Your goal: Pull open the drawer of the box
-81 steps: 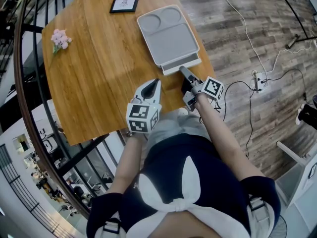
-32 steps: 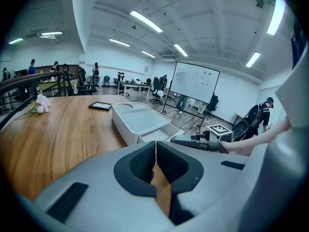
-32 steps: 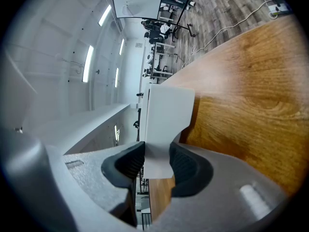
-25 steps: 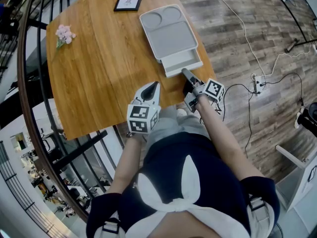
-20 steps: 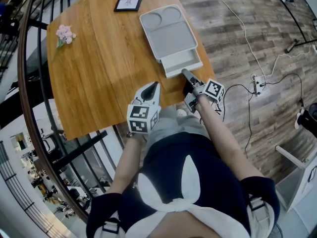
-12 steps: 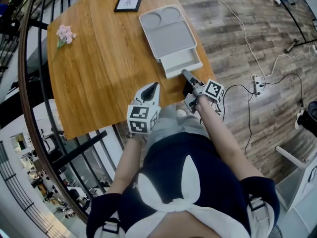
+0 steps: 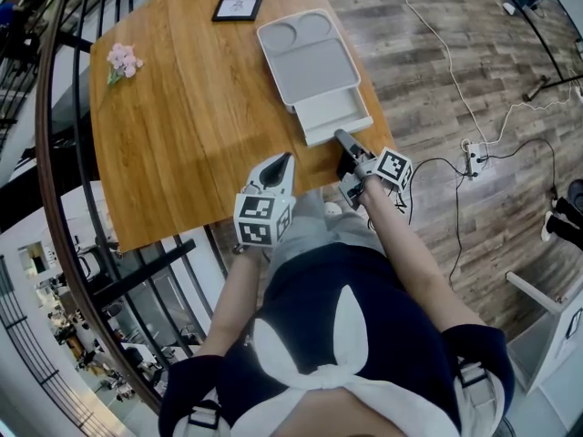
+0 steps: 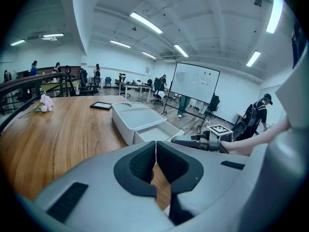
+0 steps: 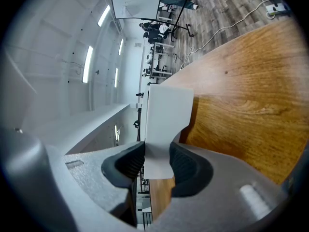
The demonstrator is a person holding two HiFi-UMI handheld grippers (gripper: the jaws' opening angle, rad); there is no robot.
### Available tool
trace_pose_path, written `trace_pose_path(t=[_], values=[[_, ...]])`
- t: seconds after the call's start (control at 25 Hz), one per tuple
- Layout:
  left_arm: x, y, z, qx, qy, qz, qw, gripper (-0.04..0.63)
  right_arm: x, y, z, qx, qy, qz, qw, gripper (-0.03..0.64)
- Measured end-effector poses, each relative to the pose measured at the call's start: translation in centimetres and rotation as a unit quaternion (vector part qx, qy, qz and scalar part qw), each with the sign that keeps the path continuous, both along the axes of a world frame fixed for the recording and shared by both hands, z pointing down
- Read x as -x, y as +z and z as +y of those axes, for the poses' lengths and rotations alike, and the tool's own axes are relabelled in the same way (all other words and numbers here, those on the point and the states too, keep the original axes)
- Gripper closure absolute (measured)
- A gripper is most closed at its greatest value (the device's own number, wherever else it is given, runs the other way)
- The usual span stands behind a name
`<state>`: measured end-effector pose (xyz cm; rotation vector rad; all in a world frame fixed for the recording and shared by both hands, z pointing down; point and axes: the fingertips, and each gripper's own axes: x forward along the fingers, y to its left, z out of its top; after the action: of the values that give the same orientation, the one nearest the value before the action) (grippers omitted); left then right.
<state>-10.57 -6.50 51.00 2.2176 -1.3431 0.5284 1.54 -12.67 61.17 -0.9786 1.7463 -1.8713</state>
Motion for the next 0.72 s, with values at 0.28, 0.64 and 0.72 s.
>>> trace_pose_path(t=[0.28,0.64,0.72], values=[[0.2,-0.4,0.8,-0.006,-0.008,-0.003,0.9999,0.574,-0.4,-0.1,0.8,-0.001,-0.002,0.000,1.000,0.459],[-0.3,-0.5,2.0,-0.009,-0.011,-0.005,0.9999,0.574,-1.0,-0.1,1.8,-0.002,-0.002,-0.003,1.000,0.459],[-0.2,-0.7,2.4,-0.009,-0.011,-0.005,0.9999,0.574,-1.0,-0.3,2.1,0.003,-0.002,-0.001,1.000,0.459]])
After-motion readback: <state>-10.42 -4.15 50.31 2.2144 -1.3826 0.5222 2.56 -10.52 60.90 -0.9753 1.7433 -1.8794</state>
